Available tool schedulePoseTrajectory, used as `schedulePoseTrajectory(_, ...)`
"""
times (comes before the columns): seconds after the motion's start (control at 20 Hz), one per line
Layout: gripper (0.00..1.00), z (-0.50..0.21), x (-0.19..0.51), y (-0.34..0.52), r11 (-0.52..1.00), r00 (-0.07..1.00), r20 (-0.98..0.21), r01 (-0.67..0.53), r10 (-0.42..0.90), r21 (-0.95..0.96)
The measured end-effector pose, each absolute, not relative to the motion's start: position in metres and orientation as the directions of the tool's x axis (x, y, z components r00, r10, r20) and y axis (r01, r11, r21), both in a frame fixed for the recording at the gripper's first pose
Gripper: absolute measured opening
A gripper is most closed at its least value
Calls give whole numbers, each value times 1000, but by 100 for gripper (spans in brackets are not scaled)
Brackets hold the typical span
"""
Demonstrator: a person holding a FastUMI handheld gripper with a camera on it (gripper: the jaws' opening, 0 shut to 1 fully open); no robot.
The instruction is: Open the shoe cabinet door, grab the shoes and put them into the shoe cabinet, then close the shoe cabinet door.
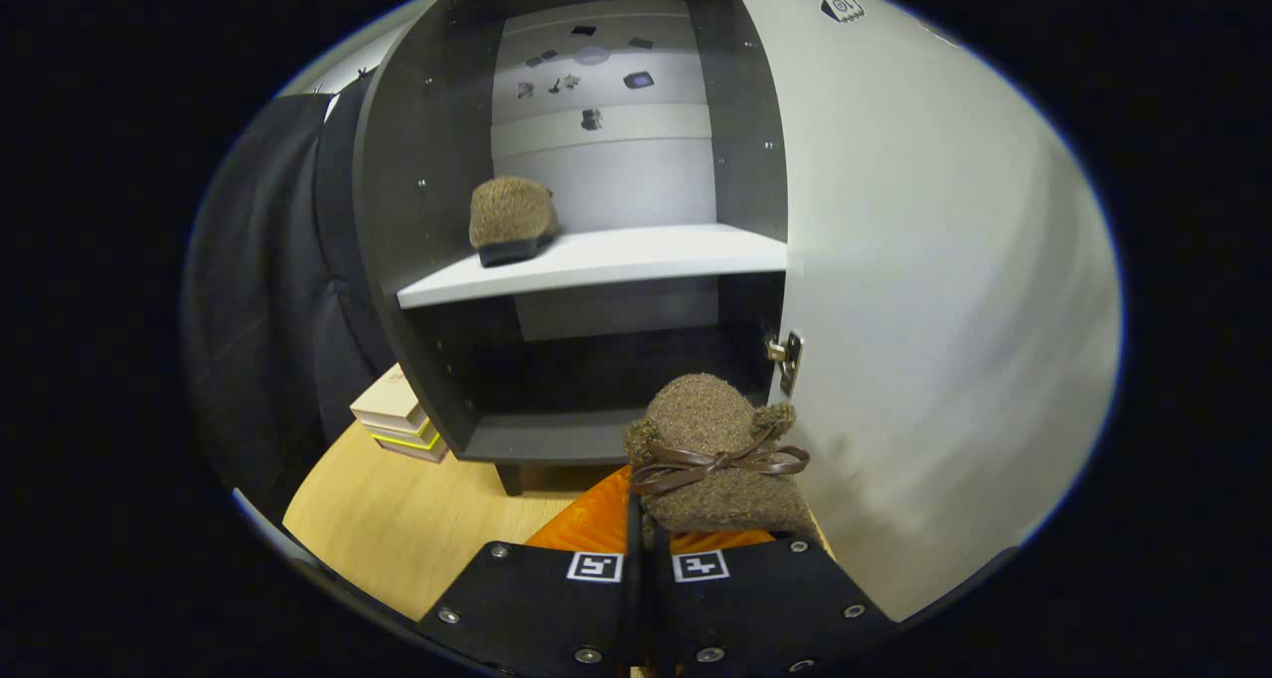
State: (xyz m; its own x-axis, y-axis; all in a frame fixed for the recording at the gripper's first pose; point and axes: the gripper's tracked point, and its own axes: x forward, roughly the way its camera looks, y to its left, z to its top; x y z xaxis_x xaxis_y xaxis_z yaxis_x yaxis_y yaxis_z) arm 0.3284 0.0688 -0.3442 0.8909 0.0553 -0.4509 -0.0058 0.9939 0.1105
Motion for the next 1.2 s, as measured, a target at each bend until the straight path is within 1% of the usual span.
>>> schedulePoseTrajectory(0.45, 4, -254, 378, 95, 993, 918, -383, -68, 101, 98)
schedulePoseTrajectory(0.7, 4, -226, 414, 103, 997, 924, -375, -65, 74, 35)
schedulePoseTrajectory(0.9, 4, -217, 439, 111, 998, 919, -390, -59, 59, 12)
schedulePoseTrajectory(1.2, 4, -229, 491, 121, 997, 892, -444, -77, 80, 23)
